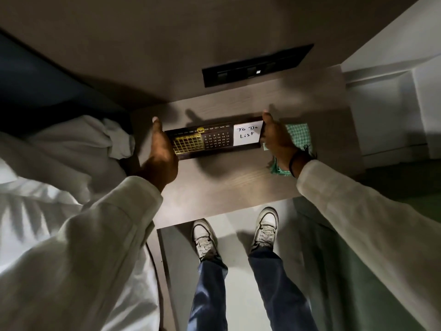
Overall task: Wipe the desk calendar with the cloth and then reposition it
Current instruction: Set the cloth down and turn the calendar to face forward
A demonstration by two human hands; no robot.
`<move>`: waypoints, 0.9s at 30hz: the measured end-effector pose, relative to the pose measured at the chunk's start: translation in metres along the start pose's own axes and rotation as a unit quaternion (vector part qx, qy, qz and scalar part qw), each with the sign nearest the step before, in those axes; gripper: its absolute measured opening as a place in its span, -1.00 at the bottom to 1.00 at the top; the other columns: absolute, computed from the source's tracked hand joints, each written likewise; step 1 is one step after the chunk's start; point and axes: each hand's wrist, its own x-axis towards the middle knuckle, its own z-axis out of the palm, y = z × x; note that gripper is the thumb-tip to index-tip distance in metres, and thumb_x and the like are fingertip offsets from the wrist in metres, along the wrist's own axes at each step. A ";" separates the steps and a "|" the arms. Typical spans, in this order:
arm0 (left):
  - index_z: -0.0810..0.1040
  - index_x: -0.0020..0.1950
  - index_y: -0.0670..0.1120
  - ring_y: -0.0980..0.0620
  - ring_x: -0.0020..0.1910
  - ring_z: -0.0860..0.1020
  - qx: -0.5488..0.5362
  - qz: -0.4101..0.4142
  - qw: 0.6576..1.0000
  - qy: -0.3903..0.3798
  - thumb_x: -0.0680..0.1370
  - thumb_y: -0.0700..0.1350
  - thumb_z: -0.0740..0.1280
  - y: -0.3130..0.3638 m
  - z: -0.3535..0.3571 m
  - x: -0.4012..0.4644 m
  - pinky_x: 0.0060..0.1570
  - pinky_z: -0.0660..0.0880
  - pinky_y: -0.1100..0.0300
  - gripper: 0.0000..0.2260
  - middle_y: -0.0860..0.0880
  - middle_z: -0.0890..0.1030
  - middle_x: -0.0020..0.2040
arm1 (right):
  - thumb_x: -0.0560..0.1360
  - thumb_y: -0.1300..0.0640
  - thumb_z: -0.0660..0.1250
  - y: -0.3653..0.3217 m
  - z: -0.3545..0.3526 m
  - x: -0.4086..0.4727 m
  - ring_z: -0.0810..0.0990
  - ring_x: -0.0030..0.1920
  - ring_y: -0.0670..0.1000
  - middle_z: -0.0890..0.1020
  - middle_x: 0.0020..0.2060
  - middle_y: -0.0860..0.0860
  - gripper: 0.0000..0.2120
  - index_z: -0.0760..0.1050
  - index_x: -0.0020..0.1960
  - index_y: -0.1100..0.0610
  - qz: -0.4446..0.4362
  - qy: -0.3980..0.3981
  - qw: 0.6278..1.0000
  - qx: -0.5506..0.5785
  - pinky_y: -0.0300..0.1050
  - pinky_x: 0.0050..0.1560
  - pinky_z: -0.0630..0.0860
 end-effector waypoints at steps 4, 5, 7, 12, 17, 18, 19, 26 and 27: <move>0.16 0.68 -0.14 0.24 -0.53 0.63 0.025 0.031 0.999 -0.015 0.70 0.32 0.03 -0.006 0.003 0.001 -0.59 0.51 0.36 -0.29 -0.12 0.49 0.52 | 0.58 -0.32 0.05 -0.012 0.002 0.001 0.71 0.10 0.21 0.74 0.07 0.18 -0.40 0.65 -0.08 0.11 -0.004 0.002 1.000 -0.013 0.22 0.27 0.58; 0.16 0.68 -0.15 0.26 -0.56 0.60 0.026 0.039 0.999 -0.018 0.70 0.31 0.03 -0.005 0.004 0.000 -0.61 0.49 0.37 -0.30 -0.14 0.42 0.57 | 0.59 -0.31 0.06 -0.016 0.003 0.003 0.71 0.09 0.22 0.74 0.05 0.20 -0.42 0.63 -0.16 0.10 -0.004 0.003 1.000 -0.010 0.24 0.26 0.59; 0.17 0.68 -0.14 0.25 -0.56 0.61 0.019 0.049 0.998 -0.024 0.70 0.30 0.04 -0.002 0.004 0.002 -0.61 0.49 0.36 -0.31 -0.15 0.41 0.58 | 0.59 -0.30 0.06 -0.025 0.006 0.007 0.71 0.08 0.22 0.75 0.03 0.20 -0.41 0.63 -0.17 0.12 -0.005 0.009 1.000 -0.008 0.25 0.25 0.59; 0.24 0.66 -0.07 0.23 -0.49 0.65 0.000 0.056 0.998 -0.030 0.68 0.34 0.05 0.010 0.006 0.010 -0.52 0.54 0.34 -0.32 -0.04 0.60 0.40 | 0.57 -0.32 0.05 -0.043 0.011 0.018 0.65 0.22 0.20 0.70 0.18 0.16 -0.34 0.62 0.22 0.17 -0.007 0.000 1.000 -0.008 0.17 0.38 0.51; 0.51 0.36 0.00 0.06 -0.23 0.77 -0.021 0.073 0.996 -0.048 0.67 0.33 0.10 0.022 0.004 0.019 -0.43 0.63 0.21 -0.49 0.05 0.78 -0.20 | 0.58 -0.34 0.04 -0.049 0.012 0.027 0.64 0.23 0.15 0.69 0.21 0.13 -0.35 0.60 0.25 0.15 -0.009 -0.005 1.000 -0.011 0.11 0.39 0.47; 0.54 0.35 0.00 0.03 -0.19 0.78 -0.026 0.079 0.995 -0.048 0.67 0.34 0.11 0.024 0.004 0.021 -0.38 0.65 0.18 -0.49 0.03 0.79 -0.16 | 0.59 -0.32 0.07 -0.047 0.013 0.029 0.65 0.16 0.12 0.69 0.20 0.13 -0.38 0.61 0.21 0.15 -0.015 -0.003 1.000 -0.005 0.05 0.29 0.51; 0.55 0.32 0.01 0.03 -0.17 0.78 -0.027 0.080 0.995 -0.050 0.66 0.34 0.12 0.025 0.005 0.022 -0.34 0.66 0.17 -0.51 0.02 0.79 -0.13 | 0.60 -0.29 0.10 -0.047 0.012 0.029 0.64 0.06 0.09 0.70 0.18 0.14 -0.42 0.62 0.14 0.15 -0.019 0.000 1.000 -0.001 -0.01 0.14 0.52; 0.55 0.19 0.04 0.20 -0.29 0.74 0.014 0.104 0.994 -0.025 0.68 0.31 0.11 0.021 0.001 0.030 -0.40 0.59 0.35 -0.59 0.13 0.77 -0.23 | 0.54 -0.29 0.19 -0.041 0.013 0.033 0.67 0.11 0.10 0.73 0.14 0.14 -0.42 0.63 0.18 0.18 -0.023 0.002 1.000 -0.001 0.11 0.31 0.55; 0.54 0.28 0.02 0.25 -0.33 0.71 0.038 0.107 0.993 -0.010 0.68 0.32 0.10 0.020 0.001 0.028 -0.40 0.55 0.39 -0.55 0.16 0.75 -0.20 | 0.51 -0.30 0.22 -0.043 0.012 0.028 0.68 0.10 0.10 0.73 0.12 0.13 -0.42 0.63 0.17 0.17 -0.021 0.007 1.000 -0.014 0.14 0.31 0.56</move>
